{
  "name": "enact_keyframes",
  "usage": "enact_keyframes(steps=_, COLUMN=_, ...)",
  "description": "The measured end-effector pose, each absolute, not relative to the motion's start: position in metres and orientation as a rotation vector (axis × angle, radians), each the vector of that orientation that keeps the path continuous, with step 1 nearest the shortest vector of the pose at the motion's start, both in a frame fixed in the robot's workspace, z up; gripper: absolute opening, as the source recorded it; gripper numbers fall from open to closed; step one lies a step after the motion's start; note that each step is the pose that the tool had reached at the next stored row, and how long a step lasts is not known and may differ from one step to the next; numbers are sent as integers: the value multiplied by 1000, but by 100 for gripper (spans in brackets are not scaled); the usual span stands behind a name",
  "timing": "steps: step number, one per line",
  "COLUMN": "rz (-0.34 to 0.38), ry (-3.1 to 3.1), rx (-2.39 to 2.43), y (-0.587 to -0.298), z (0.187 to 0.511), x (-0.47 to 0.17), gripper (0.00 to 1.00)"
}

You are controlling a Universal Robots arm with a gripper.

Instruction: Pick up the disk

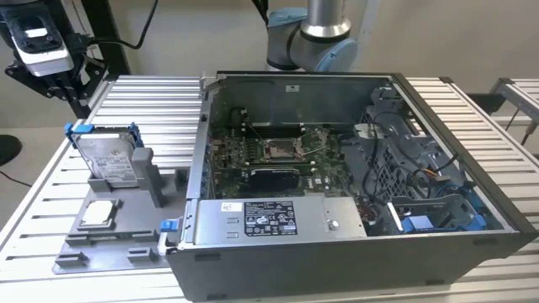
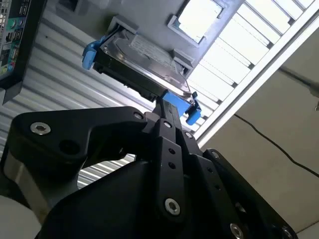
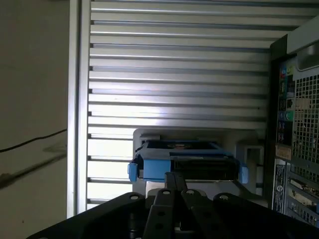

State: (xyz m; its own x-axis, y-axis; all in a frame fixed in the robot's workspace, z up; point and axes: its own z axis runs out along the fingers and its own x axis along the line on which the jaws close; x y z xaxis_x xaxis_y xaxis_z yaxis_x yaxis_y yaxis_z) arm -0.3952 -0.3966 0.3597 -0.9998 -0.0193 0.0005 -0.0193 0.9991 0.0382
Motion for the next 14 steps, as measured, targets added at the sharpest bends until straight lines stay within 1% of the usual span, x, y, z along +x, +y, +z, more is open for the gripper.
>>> enact_keyframes(steps=4, rz=-60, ry=-3139, rx=55, y=-397, z=360, x=-395, gripper=0)
enact_keyframes(steps=14, rz=-59, ry=-3118, rx=336, y=-397, z=360, x=-395, gripper=0)
